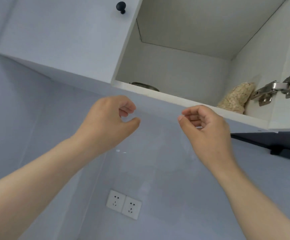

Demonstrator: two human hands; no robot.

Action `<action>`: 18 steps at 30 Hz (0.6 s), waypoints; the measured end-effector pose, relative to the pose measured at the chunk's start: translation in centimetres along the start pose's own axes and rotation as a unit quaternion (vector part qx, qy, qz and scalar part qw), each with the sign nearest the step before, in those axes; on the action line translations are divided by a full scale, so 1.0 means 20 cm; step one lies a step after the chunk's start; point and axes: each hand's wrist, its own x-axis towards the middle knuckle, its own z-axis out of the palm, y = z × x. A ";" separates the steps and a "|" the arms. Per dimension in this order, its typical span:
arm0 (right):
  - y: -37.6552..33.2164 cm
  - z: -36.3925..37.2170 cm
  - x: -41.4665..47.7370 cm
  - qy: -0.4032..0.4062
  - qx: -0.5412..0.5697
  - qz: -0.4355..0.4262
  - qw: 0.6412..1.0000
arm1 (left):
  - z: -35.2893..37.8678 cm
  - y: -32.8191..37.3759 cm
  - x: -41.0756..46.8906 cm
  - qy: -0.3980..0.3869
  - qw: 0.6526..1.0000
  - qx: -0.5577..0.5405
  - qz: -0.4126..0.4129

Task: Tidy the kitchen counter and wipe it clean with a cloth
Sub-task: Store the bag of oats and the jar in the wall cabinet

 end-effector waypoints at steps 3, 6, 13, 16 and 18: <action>-0.02 0.05 -0.17 -0.056 0.037 0.018 0.998 | -0.10 -0.04 -0.25 -0.005 0.998 0.044 -0.051; -0.04 0.11 -0.35 -0.106 0.072 0.038 0.991 | -0.20 -0.07 -0.50 -0.017 0.992 0.075 -0.101; -0.11 0.29 -0.99 -0.256 0.144 0.127 0.947 | -0.46 -0.11 -1.16 -0.063 0.957 0.143 -0.244; -0.19 0.34 -1.25 -0.312 0.159 0.166 0.922 | -0.60 -0.10 -1.41 -0.085 0.937 0.158 -0.300; -0.24 0.37 -1.39 -0.337 0.166 0.179 0.909 | -0.68 -0.10 -1.56 -0.093 0.927 0.171 -0.319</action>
